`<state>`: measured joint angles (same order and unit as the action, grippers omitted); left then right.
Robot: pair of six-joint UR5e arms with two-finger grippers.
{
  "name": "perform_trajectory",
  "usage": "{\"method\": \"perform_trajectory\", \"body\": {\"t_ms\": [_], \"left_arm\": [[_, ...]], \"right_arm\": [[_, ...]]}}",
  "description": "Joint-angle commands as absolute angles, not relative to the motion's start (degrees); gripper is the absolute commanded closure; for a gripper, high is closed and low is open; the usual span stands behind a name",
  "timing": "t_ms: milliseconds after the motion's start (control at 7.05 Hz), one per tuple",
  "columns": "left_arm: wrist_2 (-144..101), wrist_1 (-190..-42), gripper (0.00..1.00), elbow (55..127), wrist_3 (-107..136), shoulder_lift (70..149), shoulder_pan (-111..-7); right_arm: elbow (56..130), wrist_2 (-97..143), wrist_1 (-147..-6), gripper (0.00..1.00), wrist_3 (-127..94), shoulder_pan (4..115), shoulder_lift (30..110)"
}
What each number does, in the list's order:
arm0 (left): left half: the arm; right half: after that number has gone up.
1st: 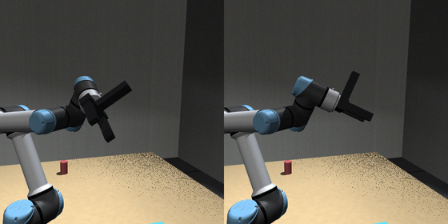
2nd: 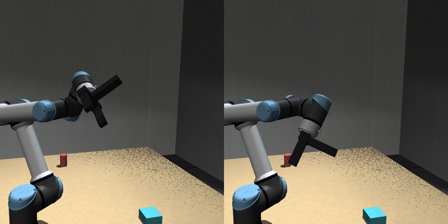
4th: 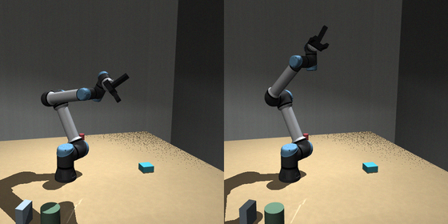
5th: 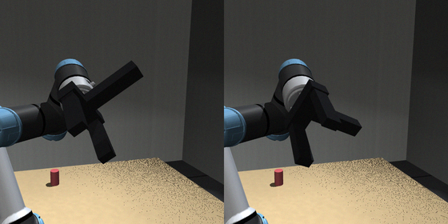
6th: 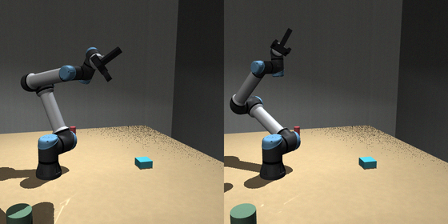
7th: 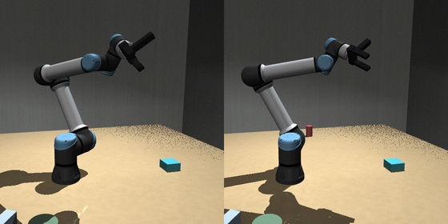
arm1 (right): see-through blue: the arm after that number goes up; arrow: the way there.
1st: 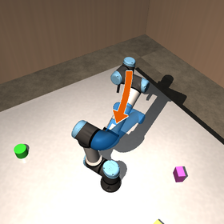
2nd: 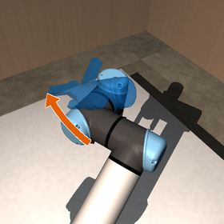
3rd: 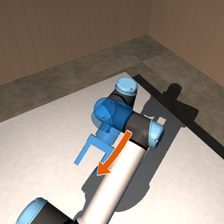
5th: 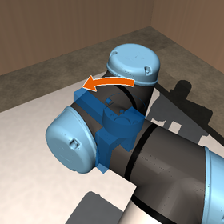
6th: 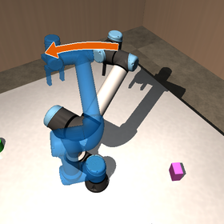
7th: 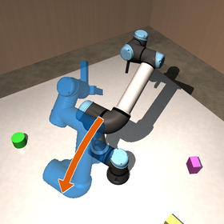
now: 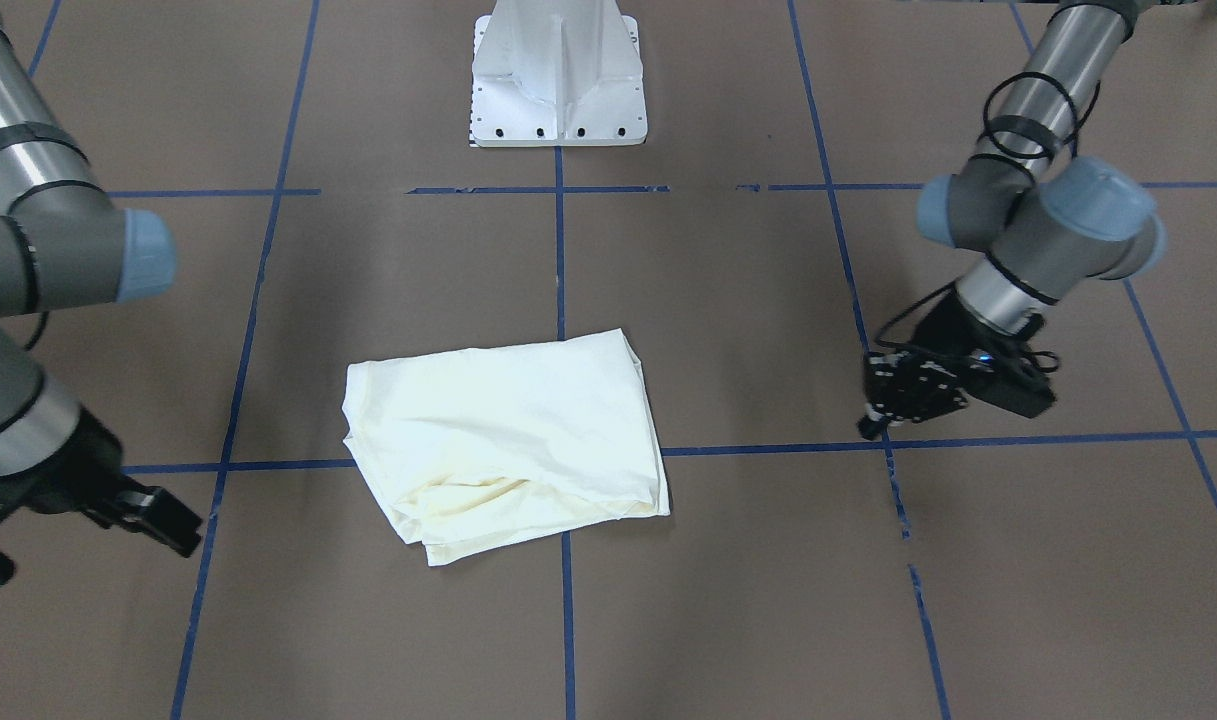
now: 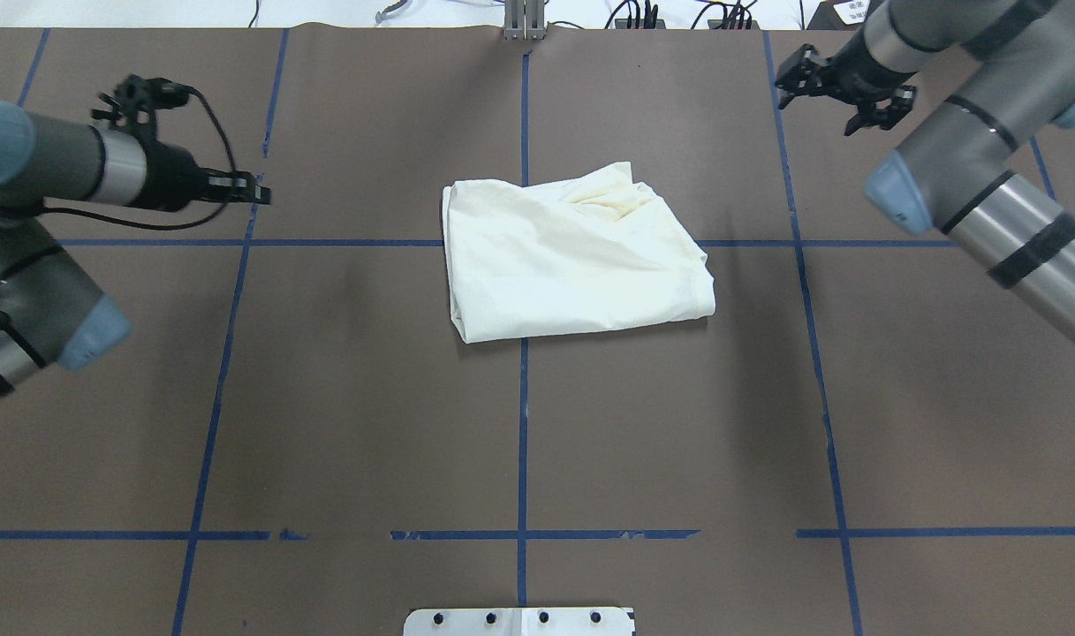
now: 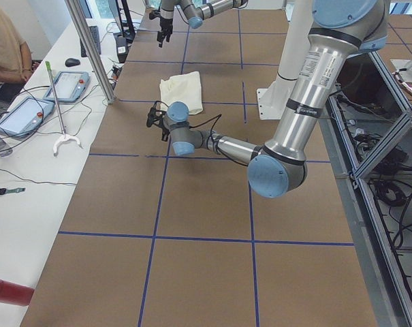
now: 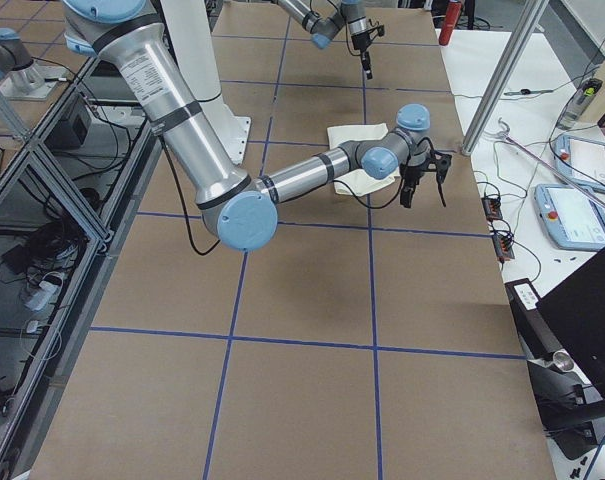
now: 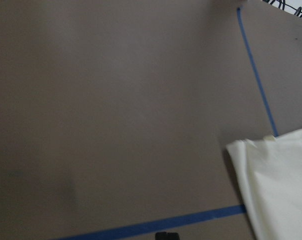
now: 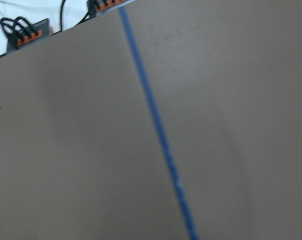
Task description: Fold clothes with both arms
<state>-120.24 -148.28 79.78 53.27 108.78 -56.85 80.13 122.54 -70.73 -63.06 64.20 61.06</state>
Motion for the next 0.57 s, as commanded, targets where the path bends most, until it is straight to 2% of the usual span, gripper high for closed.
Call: {"method": "perform_trajectory", "body": {"t_ms": [0,426], "left_arm": [[-128.0,-132.9,1.00,79.0,22.6,107.0,-74.7],[-128.4,-108.3,1.00,81.7,4.9,111.2,-85.9]], "right_arm": [[83.3,126.3,-71.5,0.00,-44.0,75.2,70.4],[83.6,133.6,-72.4,0.00,-24.6,82.0,80.8]]}}
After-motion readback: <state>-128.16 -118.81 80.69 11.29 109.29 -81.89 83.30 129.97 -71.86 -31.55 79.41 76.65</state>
